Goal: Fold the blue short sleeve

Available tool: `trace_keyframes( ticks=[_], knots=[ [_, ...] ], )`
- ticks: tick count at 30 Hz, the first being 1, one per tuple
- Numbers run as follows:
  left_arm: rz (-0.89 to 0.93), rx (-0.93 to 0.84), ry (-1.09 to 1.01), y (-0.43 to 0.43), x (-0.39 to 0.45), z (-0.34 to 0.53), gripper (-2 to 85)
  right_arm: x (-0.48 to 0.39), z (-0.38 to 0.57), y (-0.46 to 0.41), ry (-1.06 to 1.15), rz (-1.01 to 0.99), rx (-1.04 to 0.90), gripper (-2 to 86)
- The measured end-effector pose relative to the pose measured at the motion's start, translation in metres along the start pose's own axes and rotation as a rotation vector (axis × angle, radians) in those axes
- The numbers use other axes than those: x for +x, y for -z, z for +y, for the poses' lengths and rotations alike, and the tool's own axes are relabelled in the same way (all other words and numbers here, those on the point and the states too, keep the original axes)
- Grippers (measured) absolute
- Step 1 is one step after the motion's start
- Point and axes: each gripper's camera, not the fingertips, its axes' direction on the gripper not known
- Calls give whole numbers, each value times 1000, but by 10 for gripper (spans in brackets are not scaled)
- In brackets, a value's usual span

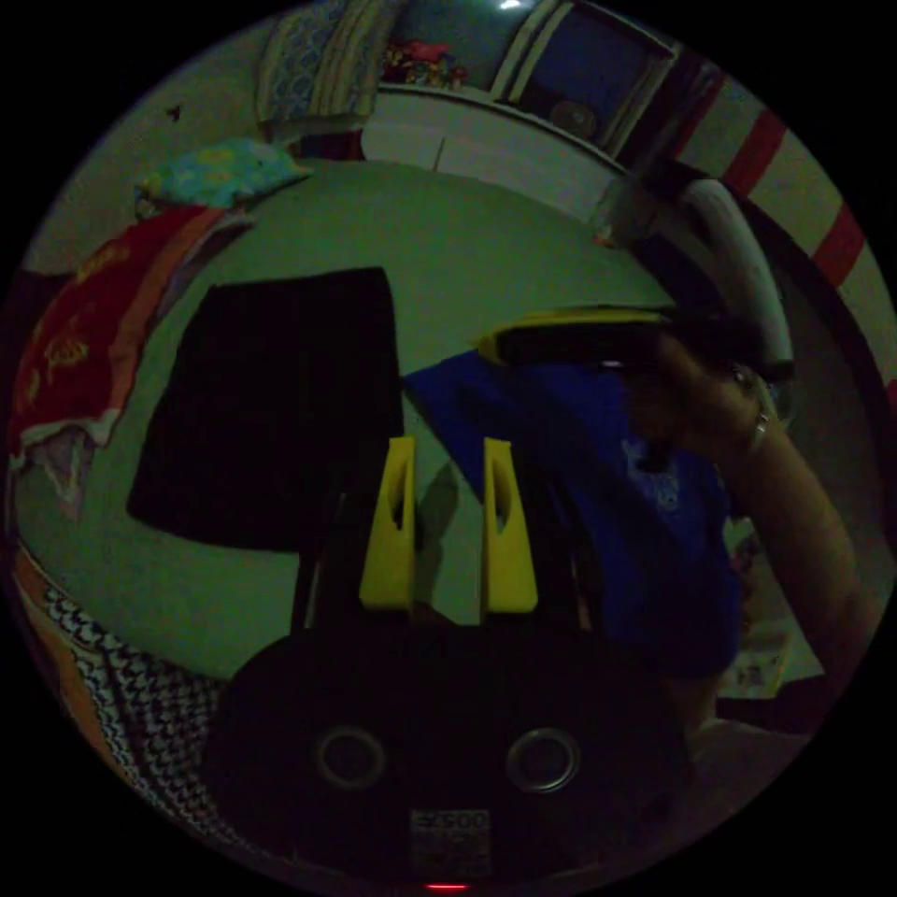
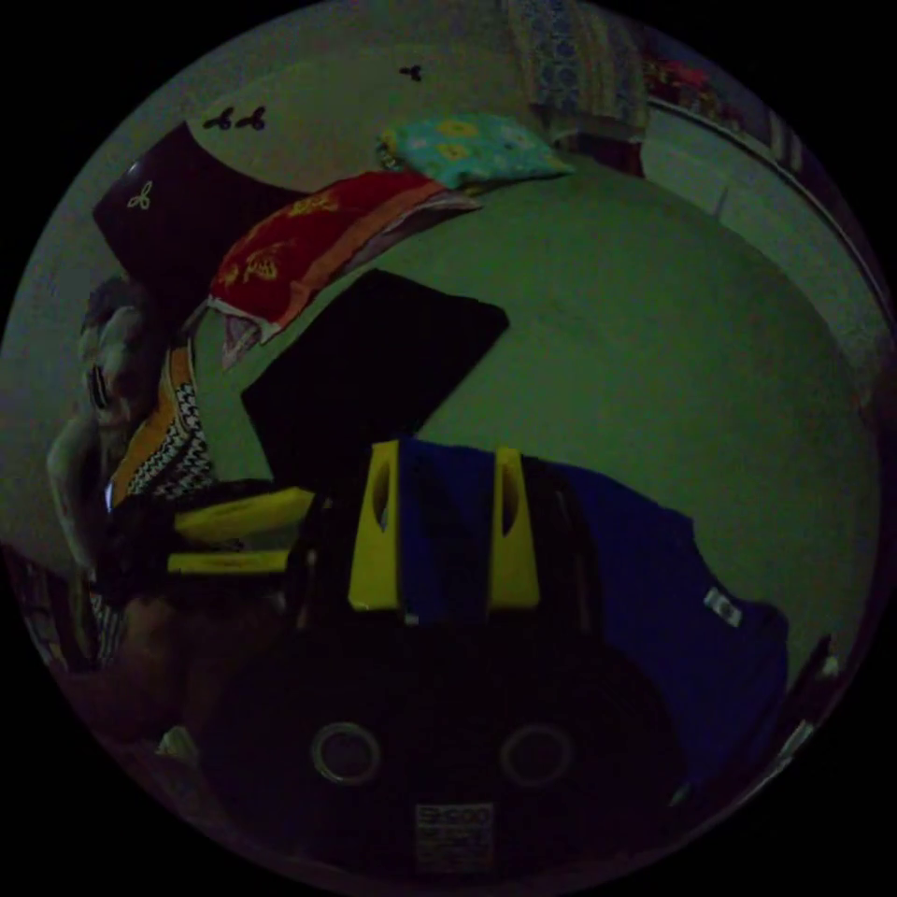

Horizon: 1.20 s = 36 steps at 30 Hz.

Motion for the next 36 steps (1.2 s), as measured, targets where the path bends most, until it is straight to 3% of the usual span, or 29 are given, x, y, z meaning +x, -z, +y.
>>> trace_keyframes(
  ticks=[6,9,13,17,19,25,30,36],
  knots=[
    [-29,-89,-74,-17,-24,-23,135,-17,-72,-45,51,70,-129,124],
    [4,-124,-76,-27,-33,-36,137,-20,-102,-59,61,210,-153,86],
    [-34,-138,-5,-35,-56,-52,137,-16,-142,-51,28,155,-88,5],
    [90,-147,76,-46,-79,-65,132,-4,-176,-50,-11,149,-95,-9],
    [106,-135,99,-53,-86,-72,116,2,-190,-51,-39,137,-99,-10],
    [-84,-83,74,-54,-88,-82,36,13,-233,-54,-52,149,-88,-12],
    [-43,-42,112,-47,-100,-90,16,21,-262,-51,-45,177,-68,-15],
    [67,42,15,-34,-96,-91,11,45,-285,-32,-78,140,-24,-16]
  ],
)
